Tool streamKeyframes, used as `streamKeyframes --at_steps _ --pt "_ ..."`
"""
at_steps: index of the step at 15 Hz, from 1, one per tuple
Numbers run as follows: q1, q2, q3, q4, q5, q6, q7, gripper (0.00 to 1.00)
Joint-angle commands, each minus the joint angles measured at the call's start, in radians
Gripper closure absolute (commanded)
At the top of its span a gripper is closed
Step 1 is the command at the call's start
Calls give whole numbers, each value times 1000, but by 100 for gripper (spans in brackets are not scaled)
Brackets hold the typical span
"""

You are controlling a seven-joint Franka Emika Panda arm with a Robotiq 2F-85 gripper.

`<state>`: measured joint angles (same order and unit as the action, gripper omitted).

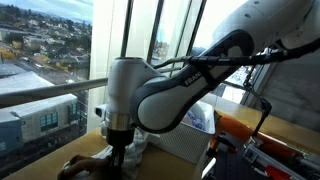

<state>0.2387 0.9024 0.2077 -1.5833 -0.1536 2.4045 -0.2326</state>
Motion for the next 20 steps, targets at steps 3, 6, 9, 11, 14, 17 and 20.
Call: streamKeyframes --at_steps 3,6,9,11,14,17,20 --pt "-5 -249 14 -213 -4 45 5 100" --pt "3 -402 9 -321 -25 111 8 100" --pt "-4 -563 8 -400 -29 126 7 100" --pt "-19 -665 10 -431 -14 104 -1 100" --pt "-57 -799 -5 -451 10 81 -17 100" --pt "-109 -905 -46 -446 27 46 -34 100" --pt "-164 -932 -111 -421 23 -2 -55 100"
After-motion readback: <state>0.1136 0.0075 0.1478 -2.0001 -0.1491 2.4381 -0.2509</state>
